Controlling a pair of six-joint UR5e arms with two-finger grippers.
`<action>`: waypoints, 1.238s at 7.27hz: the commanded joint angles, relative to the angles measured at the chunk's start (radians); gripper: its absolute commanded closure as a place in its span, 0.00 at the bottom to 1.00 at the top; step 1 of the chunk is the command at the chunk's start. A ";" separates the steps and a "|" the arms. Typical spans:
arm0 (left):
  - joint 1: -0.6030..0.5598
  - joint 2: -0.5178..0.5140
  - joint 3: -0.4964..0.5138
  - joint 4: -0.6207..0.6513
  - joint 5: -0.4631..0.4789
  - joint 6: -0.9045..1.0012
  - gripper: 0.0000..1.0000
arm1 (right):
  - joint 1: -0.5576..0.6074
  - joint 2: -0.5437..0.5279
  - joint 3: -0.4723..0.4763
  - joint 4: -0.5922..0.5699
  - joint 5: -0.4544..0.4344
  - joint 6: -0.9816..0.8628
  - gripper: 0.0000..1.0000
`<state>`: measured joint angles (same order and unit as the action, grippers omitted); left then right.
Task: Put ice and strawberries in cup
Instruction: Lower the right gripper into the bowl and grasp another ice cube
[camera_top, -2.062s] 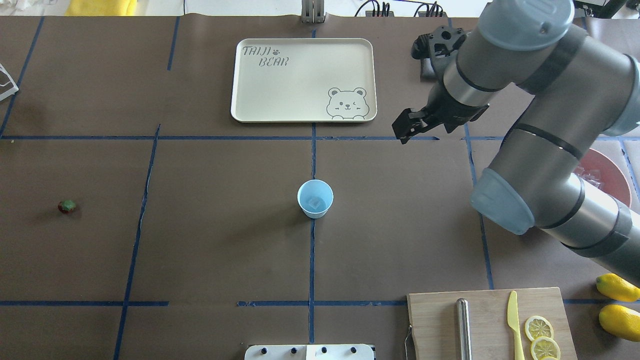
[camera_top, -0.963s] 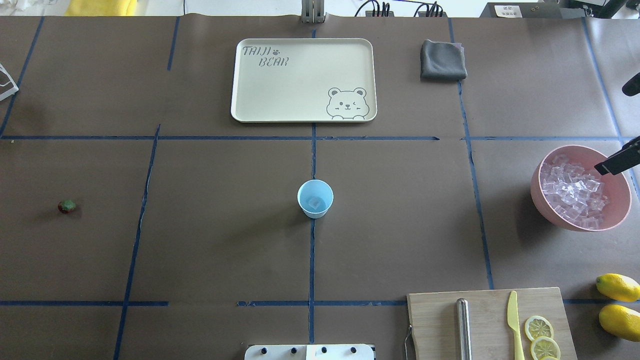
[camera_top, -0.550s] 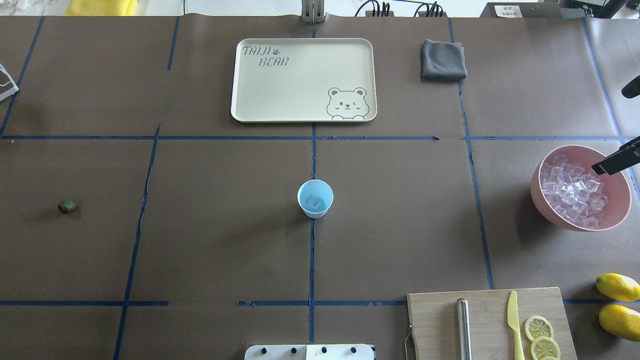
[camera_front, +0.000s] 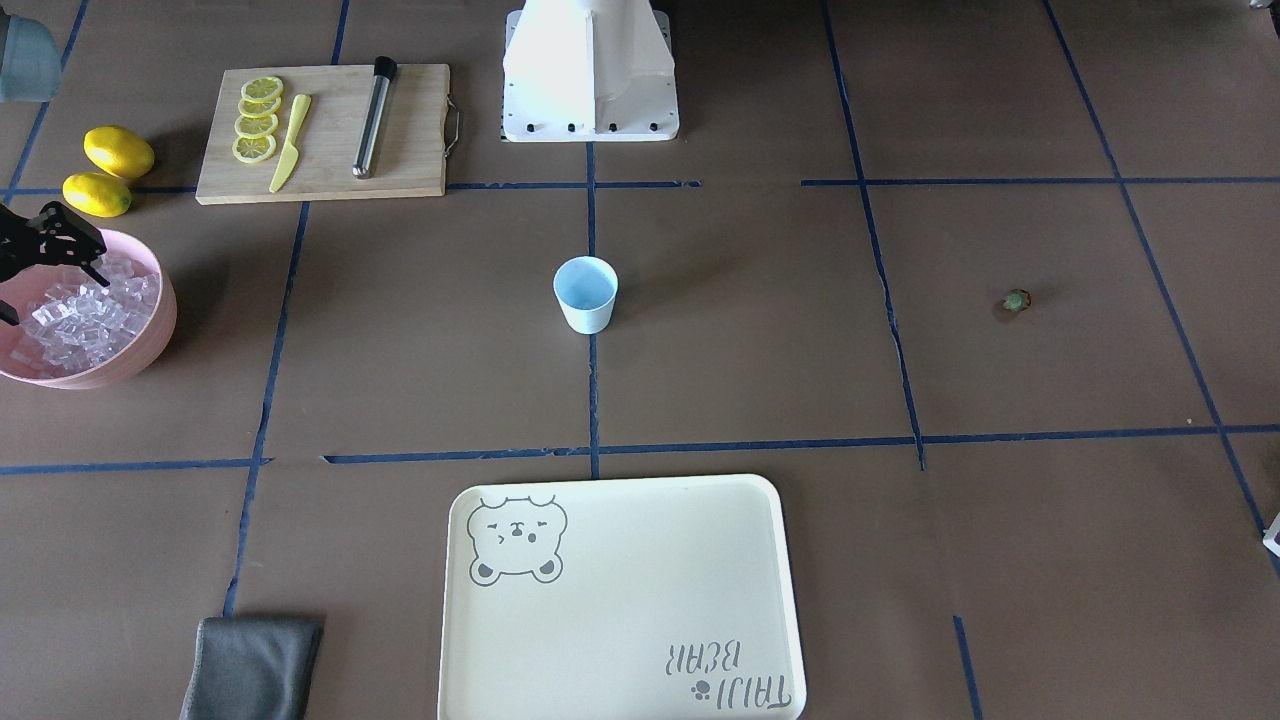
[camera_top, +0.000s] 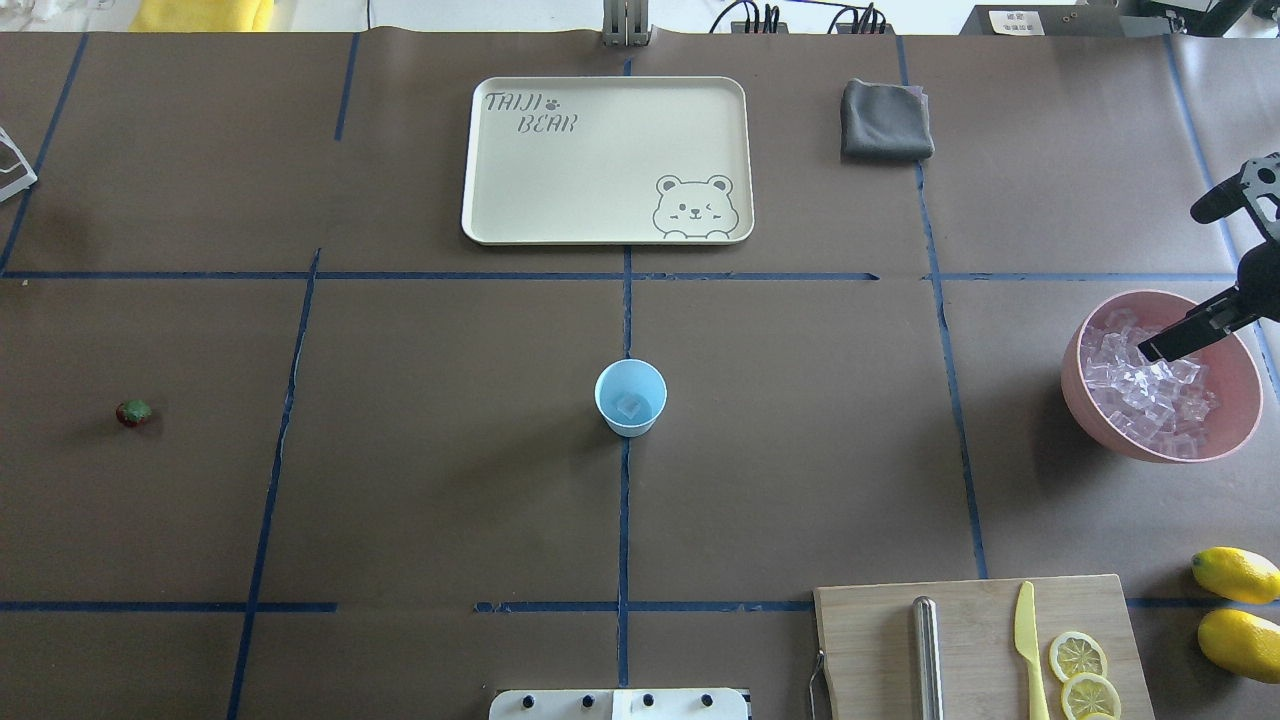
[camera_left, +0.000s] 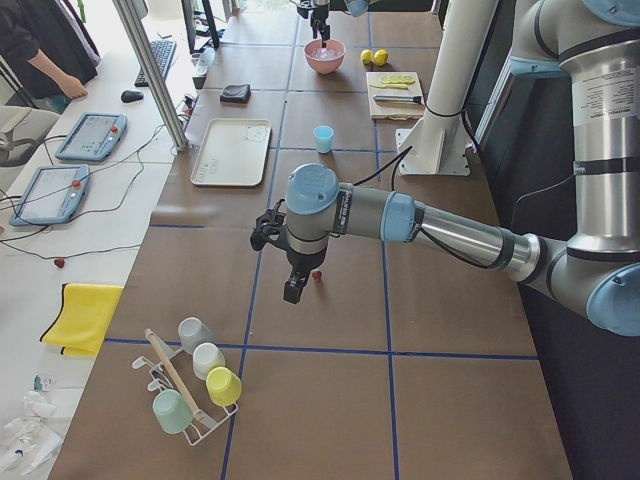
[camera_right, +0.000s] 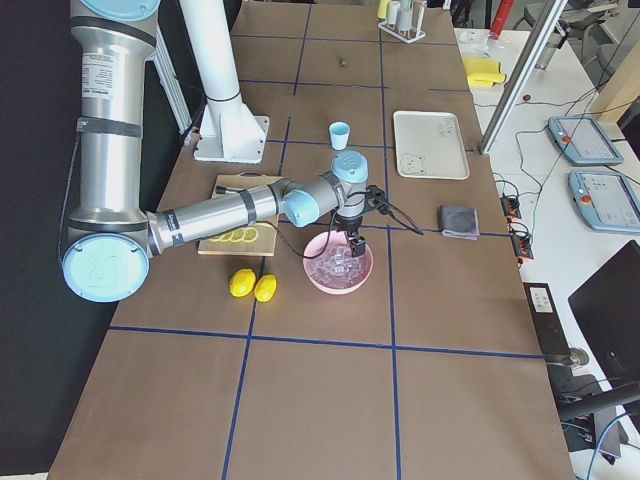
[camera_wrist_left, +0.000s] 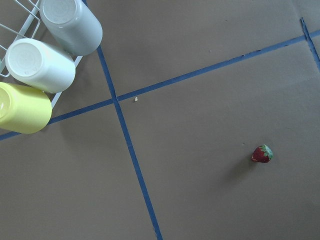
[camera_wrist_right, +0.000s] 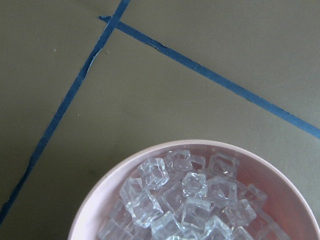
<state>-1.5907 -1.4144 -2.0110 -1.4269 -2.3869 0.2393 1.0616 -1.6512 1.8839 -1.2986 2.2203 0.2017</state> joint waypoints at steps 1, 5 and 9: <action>0.000 0.000 0.000 -0.001 0.000 0.000 0.00 | -0.037 0.001 -0.019 0.022 -0.007 0.019 0.05; 0.001 0.000 0.000 -0.001 0.000 0.000 0.00 | -0.061 -0.001 -0.020 0.022 -0.034 0.022 0.09; 0.000 0.000 0.000 -0.001 0.000 0.000 0.00 | -0.060 -0.018 -0.022 0.016 -0.034 0.022 0.13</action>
<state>-1.5907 -1.4143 -2.0111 -1.4281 -2.3869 0.2393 1.0010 -1.6631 1.8633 -1.2783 2.1860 0.2228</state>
